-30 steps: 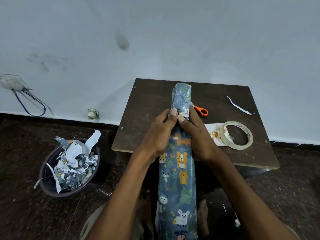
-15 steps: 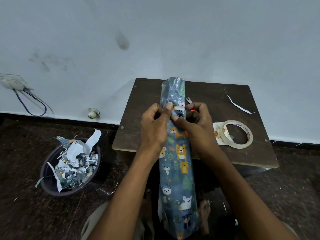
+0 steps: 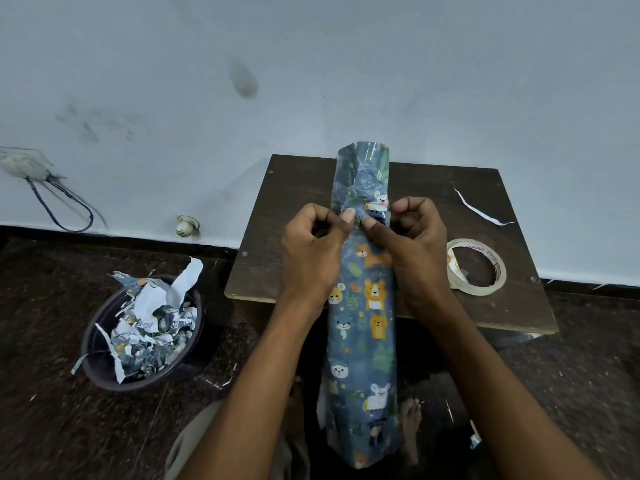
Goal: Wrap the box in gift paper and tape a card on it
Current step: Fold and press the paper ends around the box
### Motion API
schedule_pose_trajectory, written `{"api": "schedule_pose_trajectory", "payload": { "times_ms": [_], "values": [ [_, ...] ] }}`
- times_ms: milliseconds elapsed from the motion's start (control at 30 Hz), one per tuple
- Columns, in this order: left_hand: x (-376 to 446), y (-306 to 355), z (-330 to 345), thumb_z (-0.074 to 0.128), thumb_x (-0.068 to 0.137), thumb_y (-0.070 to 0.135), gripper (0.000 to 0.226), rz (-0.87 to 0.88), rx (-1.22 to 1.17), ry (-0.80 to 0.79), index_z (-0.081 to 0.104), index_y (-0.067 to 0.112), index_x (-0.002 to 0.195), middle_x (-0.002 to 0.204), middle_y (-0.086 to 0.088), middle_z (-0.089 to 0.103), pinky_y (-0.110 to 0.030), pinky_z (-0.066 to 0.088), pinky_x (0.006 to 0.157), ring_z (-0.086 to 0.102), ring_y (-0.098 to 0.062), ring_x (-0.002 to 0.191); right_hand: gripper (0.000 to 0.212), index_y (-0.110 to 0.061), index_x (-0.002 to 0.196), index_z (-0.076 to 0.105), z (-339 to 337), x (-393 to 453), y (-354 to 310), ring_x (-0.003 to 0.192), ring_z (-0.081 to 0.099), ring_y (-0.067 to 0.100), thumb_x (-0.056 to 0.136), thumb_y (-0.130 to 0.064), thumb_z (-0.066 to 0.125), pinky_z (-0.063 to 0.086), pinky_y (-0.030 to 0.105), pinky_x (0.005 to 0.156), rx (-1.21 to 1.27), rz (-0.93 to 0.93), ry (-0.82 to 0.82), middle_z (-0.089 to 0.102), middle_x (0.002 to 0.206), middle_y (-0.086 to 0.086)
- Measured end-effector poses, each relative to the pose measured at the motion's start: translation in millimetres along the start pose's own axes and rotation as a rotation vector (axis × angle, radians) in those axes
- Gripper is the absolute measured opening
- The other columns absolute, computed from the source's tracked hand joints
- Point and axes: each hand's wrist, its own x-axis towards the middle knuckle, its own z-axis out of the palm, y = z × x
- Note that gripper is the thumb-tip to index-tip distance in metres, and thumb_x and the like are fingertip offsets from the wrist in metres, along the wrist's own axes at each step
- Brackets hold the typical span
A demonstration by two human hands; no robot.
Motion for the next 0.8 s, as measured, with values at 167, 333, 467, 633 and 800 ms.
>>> {"api": "schedule_pose_trajectory", "payload": {
  "times_ms": [167, 333, 467, 633, 800],
  "values": [
    [3, 2, -1, 0.075, 0.090, 0.014, 0.026, -0.001, -0.092, 0.086, 0.058, 0.014, 0.071, 0.071, -0.010, 0.059, -0.046, 0.053, 0.068, 0.055, -0.024, 0.069, 0.040, 0.008, 0.119, 0.053, 1, -1, -8, 0.072, 0.074, 0.019, 0.084, 0.005, 0.075, 0.058, 0.028, 0.061, 0.073, 0.207, -0.127, 0.074, 0.093, 0.014],
    [2, 6, -1, 0.080, 0.085, 0.016, 0.024, -0.046, -0.170, 0.060, 0.056, 0.014, 0.086, 0.085, -0.009, 0.061, -0.047, 0.054, 0.078, 0.059, -0.023, 0.078, 0.012, 0.007, 0.100, 0.071, -1, -2, -5, 0.072, 0.074, 0.023, 0.088, 0.004, 0.070, 0.059, 0.031, 0.064, 0.076, 0.184, -0.212, 0.077, 0.084, 0.012],
    [0, 4, -4, 0.090, 0.071, 0.024, 0.061, -0.280, -0.065, -0.079, 0.048, 0.016, 0.115, 0.113, -0.008, 0.066, -0.036, 0.061, 0.076, 0.073, -0.019, 0.090, 0.009, 0.003, 0.096, 0.074, -5, 0, -5, 0.072, 0.075, 0.020, 0.089, 0.005, 0.070, 0.058, 0.029, 0.063, 0.042, 0.120, -0.129, 0.078, 0.085, 0.011],
    [-4, 10, -4, 0.074, 0.089, 0.012, 0.027, -0.410, -0.157, -0.209, 0.067, 0.003, 0.114, 0.100, -0.011, 0.078, -0.033, 0.059, 0.065, 0.076, -0.028, 0.084, 0.012, 0.005, 0.098, 0.074, -5, 1, -6, 0.074, 0.076, 0.019, 0.087, 0.007, 0.071, 0.059, 0.027, 0.064, 0.023, 0.080, -0.089, 0.079, 0.087, 0.011],
    [-6, 10, -2, 0.068, 0.090, 0.005, 0.016, -0.363, -0.191, -0.165, 0.068, 0.000, 0.106, 0.090, -0.012, 0.076, -0.032, 0.058, 0.059, 0.074, -0.025, 0.074, 0.015, 0.000, 0.094, 0.076, -4, 1, -8, 0.071, 0.075, 0.015, 0.084, 0.010, 0.073, 0.057, 0.024, 0.062, 0.002, 0.046, -0.084, 0.079, 0.083, 0.006]
  ]
}}
